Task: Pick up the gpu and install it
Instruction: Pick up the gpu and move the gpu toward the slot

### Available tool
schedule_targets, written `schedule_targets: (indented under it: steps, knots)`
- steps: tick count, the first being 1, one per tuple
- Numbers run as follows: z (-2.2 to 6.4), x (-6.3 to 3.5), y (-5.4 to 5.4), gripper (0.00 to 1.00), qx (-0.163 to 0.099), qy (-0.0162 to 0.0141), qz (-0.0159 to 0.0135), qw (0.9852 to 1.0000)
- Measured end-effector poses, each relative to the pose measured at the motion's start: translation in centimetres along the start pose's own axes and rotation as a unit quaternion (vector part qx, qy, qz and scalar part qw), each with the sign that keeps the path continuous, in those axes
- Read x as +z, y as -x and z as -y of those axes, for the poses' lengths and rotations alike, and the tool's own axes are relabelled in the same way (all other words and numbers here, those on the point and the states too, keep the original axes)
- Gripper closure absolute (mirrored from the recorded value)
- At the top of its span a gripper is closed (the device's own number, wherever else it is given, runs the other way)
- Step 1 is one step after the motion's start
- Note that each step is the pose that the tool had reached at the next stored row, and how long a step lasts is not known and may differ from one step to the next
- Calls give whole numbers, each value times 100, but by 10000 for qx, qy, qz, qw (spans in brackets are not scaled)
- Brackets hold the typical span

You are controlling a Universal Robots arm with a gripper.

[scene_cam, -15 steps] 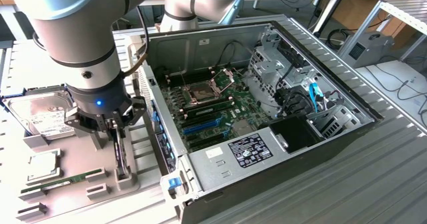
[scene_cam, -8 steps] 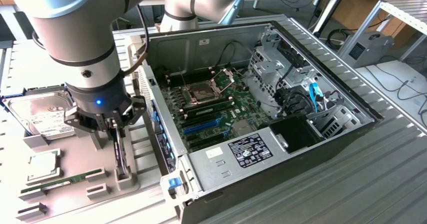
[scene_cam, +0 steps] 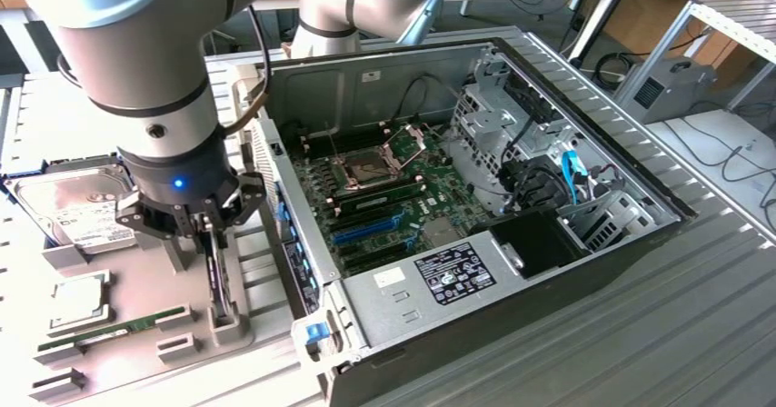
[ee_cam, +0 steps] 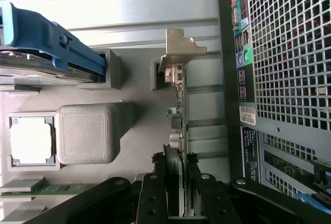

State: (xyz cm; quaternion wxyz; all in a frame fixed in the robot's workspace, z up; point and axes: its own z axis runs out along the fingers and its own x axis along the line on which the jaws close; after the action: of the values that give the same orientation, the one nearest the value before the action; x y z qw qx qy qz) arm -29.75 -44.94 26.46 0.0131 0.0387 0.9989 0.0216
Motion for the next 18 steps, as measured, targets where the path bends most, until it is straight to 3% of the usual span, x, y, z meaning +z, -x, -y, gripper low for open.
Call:
schedule_targets:
  steps: [18]
  knots:
    - [-3, -60, 1, 73, 0, 1, 0, 10000]
